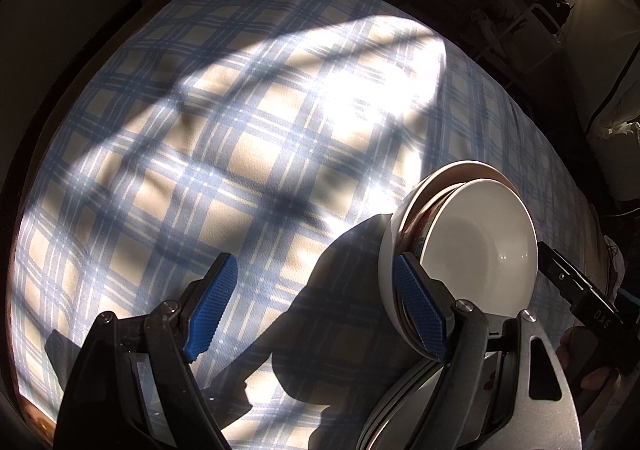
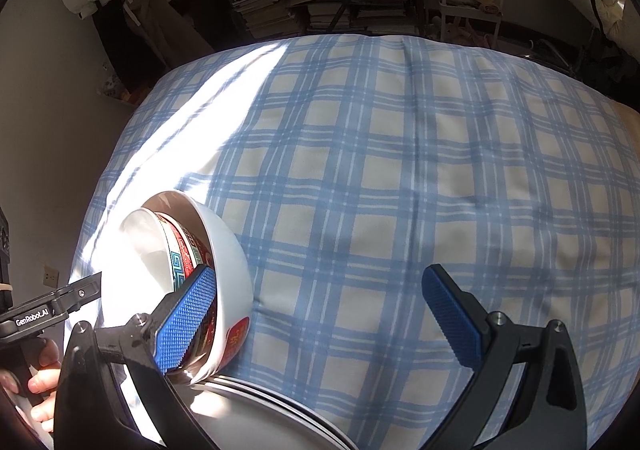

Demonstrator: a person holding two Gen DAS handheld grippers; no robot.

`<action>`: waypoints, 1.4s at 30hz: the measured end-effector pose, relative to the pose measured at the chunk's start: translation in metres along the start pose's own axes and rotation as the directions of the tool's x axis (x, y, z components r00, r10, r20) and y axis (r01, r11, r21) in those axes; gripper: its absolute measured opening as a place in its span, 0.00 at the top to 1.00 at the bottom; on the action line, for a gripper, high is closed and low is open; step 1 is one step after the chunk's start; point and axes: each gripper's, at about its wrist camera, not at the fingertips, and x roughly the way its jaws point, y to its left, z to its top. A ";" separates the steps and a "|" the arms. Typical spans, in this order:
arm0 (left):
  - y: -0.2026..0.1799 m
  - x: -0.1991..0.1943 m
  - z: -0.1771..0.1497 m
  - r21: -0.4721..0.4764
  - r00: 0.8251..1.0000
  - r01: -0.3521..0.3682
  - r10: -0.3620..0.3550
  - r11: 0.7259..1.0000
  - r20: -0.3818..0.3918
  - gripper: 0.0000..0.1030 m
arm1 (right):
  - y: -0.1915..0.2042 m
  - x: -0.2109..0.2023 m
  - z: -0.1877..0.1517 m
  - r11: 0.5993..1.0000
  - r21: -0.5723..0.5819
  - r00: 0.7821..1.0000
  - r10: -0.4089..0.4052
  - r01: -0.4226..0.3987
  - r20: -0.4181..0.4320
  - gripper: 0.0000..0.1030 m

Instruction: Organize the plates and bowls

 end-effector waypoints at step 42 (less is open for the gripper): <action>-0.002 0.006 0.002 0.065 0.998 -0.058 0.058 0.996 0.009 0.20 | 0.012 0.012 -0.005 0.998 -0.057 0.999 -0.038 0.036 -0.026 0.00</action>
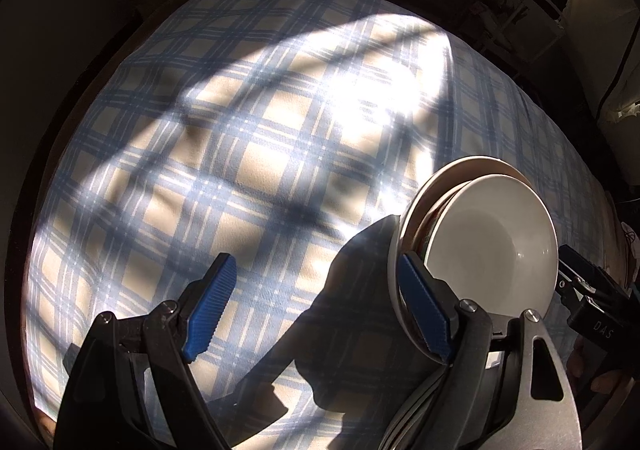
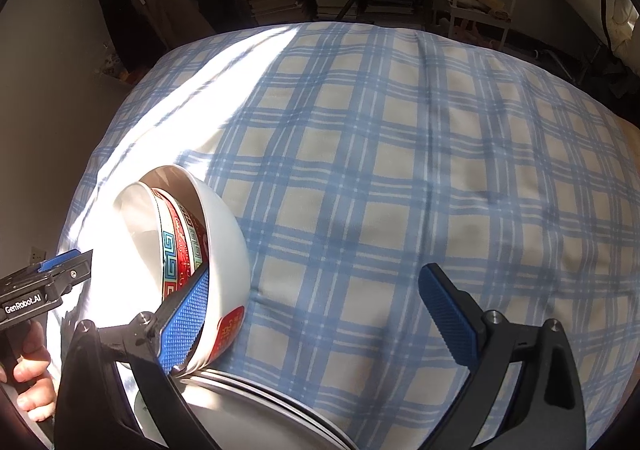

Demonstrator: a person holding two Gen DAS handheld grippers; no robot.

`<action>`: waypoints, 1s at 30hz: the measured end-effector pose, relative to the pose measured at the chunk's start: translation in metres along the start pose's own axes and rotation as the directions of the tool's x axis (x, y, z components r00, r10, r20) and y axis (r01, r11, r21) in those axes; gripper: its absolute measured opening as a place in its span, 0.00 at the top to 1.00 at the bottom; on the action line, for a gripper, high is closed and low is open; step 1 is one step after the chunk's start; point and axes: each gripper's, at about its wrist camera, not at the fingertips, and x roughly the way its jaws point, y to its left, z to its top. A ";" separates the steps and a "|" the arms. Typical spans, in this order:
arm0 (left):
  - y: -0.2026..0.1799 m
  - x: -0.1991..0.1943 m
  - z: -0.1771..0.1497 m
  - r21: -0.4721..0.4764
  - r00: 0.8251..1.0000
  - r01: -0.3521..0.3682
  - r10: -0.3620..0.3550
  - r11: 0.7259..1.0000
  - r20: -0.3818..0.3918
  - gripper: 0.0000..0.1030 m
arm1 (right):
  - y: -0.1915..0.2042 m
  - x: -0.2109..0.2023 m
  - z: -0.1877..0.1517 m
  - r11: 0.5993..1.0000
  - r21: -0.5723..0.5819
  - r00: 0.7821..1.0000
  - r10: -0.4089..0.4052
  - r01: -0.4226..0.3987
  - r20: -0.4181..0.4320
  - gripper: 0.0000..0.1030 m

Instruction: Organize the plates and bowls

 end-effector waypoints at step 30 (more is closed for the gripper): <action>-0.035 -0.008 -0.001 0.105 0.998 0.059 -0.060 0.993 0.014 0.82 | 0.024 -0.011 -0.005 0.993 -0.093 0.997 0.077 -0.076 0.005 0.77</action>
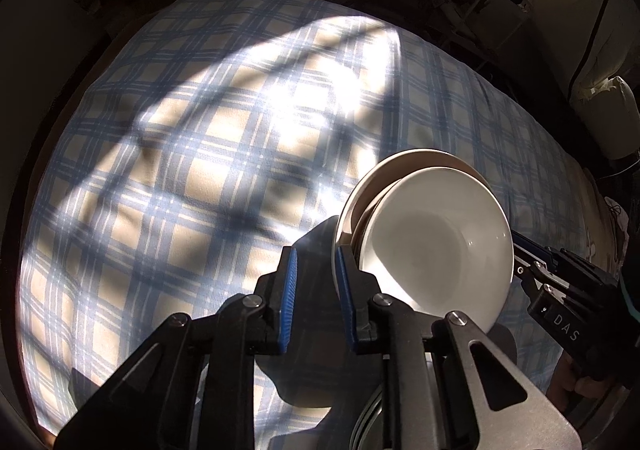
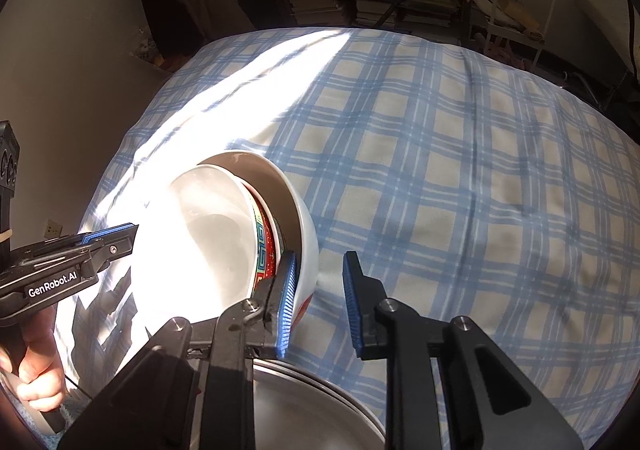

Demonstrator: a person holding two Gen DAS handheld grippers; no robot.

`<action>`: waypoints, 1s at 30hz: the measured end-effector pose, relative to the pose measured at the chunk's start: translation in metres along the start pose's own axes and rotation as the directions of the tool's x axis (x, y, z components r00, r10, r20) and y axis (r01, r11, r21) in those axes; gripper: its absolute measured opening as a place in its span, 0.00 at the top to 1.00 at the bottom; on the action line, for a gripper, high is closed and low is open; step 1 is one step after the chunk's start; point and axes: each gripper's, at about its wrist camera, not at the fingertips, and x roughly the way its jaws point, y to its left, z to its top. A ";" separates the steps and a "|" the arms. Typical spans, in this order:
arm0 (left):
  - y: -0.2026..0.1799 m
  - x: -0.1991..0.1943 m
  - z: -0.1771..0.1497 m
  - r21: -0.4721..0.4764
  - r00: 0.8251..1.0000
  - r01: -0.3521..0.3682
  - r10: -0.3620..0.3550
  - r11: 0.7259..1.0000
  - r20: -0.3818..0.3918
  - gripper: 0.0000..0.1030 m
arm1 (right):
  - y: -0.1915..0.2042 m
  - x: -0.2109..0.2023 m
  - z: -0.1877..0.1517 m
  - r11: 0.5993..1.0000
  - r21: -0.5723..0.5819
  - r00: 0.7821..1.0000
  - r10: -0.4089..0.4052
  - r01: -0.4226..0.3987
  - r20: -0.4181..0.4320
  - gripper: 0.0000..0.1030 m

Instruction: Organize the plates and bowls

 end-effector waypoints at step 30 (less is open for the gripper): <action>0.000 0.010 0.007 -0.041 0.999 0.041 -0.041 0.998 0.010 0.99 | 0.008 0.008 0.013 0.995 0.054 0.988 -0.071 0.079 -0.135 0.86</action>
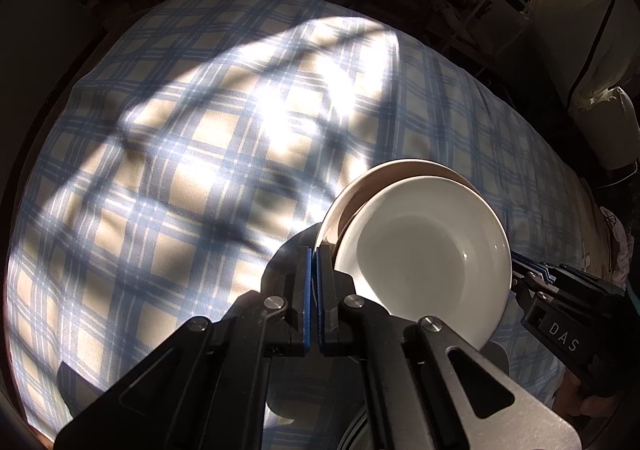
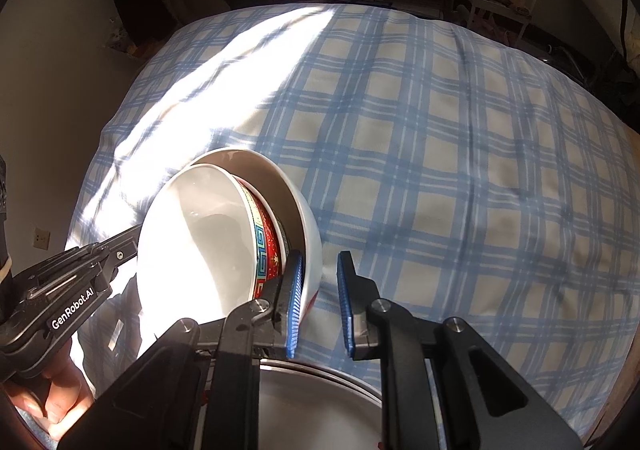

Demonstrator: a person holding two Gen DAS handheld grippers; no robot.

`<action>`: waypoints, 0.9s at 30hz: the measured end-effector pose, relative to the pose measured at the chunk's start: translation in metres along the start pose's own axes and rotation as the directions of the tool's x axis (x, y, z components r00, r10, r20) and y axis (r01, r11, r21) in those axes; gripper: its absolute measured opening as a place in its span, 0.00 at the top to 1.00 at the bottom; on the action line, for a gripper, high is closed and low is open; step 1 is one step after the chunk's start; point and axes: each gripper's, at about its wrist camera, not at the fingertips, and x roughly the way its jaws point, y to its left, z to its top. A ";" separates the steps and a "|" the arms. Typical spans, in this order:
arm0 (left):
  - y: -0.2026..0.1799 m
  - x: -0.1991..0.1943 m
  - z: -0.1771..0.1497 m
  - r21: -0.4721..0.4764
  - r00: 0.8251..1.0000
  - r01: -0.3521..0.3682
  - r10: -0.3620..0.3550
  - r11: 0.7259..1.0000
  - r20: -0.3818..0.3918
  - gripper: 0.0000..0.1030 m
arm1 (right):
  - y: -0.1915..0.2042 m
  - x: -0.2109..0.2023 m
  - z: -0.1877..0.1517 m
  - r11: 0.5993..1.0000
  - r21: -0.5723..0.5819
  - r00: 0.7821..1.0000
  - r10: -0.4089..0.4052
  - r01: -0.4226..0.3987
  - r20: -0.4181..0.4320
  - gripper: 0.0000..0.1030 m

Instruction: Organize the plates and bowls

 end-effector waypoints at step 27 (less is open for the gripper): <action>0.004 0.005 -0.004 -0.006 1.000 -0.007 0.007 1.000 -0.011 0.99 | 0.012 0.001 0.010 0.998 0.021 0.996 -0.062 0.064 -0.069 0.90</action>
